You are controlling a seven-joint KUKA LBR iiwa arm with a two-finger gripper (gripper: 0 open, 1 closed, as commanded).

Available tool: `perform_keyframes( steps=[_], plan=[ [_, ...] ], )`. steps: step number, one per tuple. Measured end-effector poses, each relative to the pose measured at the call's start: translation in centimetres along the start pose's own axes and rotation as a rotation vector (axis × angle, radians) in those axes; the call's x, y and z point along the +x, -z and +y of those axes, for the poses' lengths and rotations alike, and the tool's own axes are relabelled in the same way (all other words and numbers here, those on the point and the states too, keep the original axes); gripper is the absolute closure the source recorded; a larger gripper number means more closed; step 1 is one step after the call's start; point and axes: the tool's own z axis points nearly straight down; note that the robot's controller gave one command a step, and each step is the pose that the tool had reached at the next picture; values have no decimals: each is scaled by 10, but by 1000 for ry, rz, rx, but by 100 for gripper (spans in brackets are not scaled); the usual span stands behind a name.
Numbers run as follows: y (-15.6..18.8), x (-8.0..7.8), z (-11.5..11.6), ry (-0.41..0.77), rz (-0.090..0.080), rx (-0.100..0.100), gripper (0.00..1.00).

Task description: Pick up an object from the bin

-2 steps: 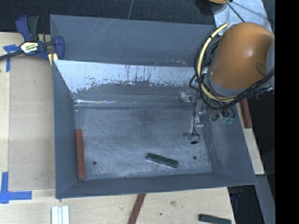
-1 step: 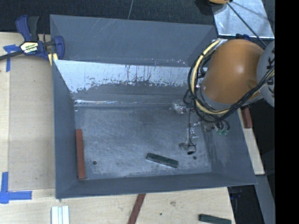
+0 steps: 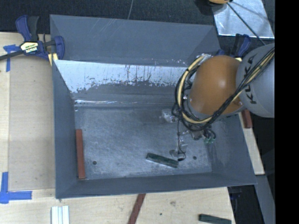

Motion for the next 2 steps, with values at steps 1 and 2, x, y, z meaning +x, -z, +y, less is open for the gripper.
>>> perform_keyframes(
  steps=[1, 2],
  plan=[
    [-44, 21, 15, 162, 5, -1, 0],
    [-61, 25, 29, 46, 6, -1, 100]
  ],
)
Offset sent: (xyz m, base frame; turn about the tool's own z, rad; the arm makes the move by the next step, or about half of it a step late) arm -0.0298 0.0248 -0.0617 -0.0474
